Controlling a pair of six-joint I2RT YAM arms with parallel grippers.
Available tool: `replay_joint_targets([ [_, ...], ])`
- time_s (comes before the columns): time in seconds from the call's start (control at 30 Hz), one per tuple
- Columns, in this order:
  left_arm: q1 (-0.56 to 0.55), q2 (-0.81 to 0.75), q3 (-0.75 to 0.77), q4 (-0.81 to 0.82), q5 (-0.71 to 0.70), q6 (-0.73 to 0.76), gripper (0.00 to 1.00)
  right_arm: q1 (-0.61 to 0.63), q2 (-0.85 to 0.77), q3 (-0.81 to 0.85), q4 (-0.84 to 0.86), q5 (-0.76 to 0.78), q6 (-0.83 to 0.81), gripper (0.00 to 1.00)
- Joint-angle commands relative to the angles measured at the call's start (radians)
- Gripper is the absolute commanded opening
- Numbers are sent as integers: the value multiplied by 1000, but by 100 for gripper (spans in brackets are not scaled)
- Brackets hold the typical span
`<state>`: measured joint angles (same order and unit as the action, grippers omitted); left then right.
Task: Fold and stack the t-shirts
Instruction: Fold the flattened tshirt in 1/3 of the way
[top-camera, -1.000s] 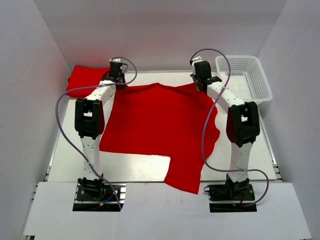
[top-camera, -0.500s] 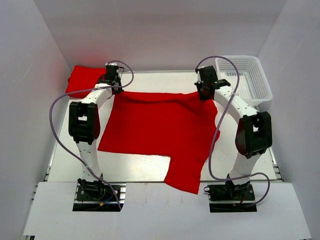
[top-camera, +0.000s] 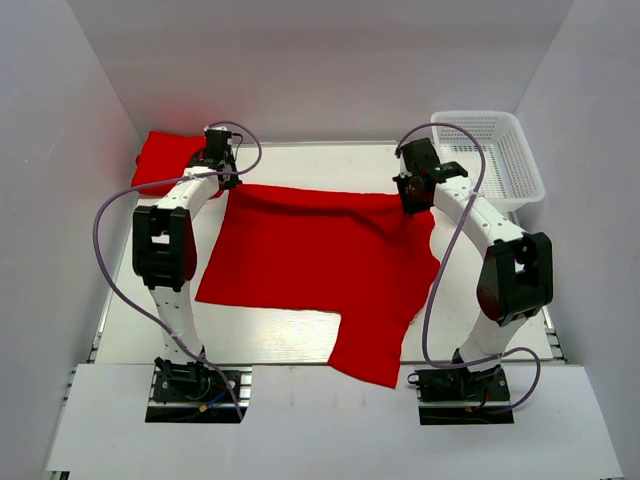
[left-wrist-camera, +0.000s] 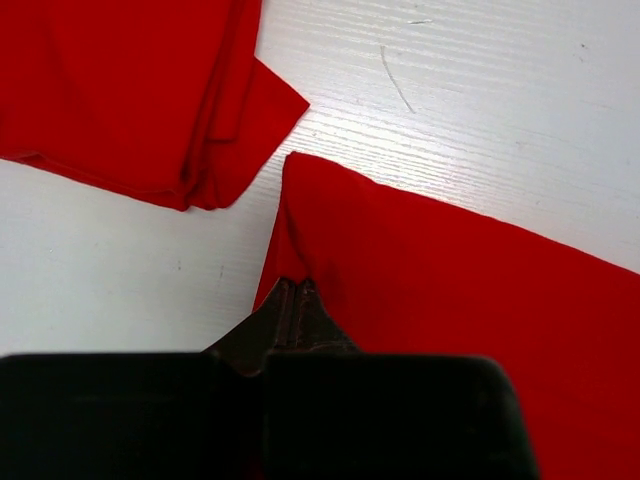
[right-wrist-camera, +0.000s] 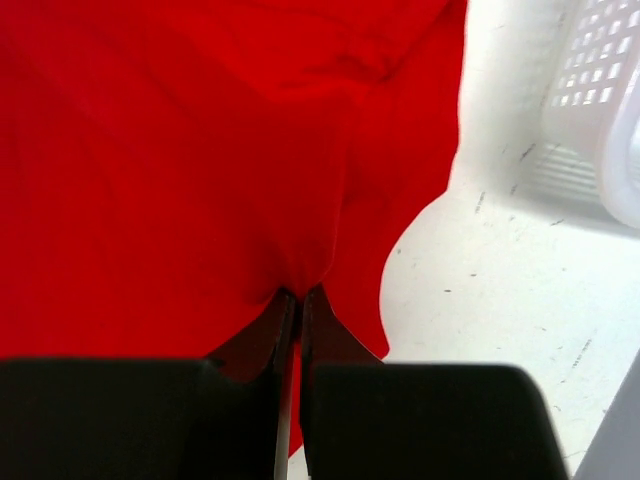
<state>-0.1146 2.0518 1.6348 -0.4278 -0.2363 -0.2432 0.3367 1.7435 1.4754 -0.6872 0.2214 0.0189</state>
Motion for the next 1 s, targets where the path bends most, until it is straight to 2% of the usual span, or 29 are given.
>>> replay_joint_targets([
  [0.0, 12, -102, -4, -12, -20, 10, 0, 4, -33, 20, -46, -53, 19, 0],
  [0.1, 12, -102, -13, -12, -20, 10, 0, 5, -29, 31, -77, -82, 35, 0],
  [0.37, 12, -120, -96, -12, -9, -10, 0, 2, -32, -79, -94, -131, 70, 0],
  [0.47, 12, -108, -109, -46, -9, -19, 1, 4, -35, -130, -80, -149, 84, 5],
  [0.5, 12, -99, -80, -67, -9, -19, 11, 2, -30, -135, -74, -143, 90, 10],
  [0.53, 12, -90, -66, -118, -18, -34, 45, 2, -29, -139, -77, -108, 93, 18],
  [0.6, 12, -78, -30, -166, -18, -54, 80, 2, -15, -135, -90, -85, 110, 46],
  [0.63, 12, -78, -30, -193, -18, -54, 85, 2, -12, -133, -110, -58, 111, 55],
  [0.67, 12, -78, -21, -193, -18, -64, 91, 5, -12, -126, -112, -51, 113, 90],
  [0.73, 12, -110, -21, -204, -28, -64, 93, 4, -16, -115, -121, -42, 104, 90],
  [0.77, 12, -122, -21, -204, -28, -64, 100, 5, -27, -116, -126, -36, 96, 90],
  [0.97, 12, -191, 19, -213, -6, -44, 100, 28, -117, -130, -80, -114, 3, 90],
])
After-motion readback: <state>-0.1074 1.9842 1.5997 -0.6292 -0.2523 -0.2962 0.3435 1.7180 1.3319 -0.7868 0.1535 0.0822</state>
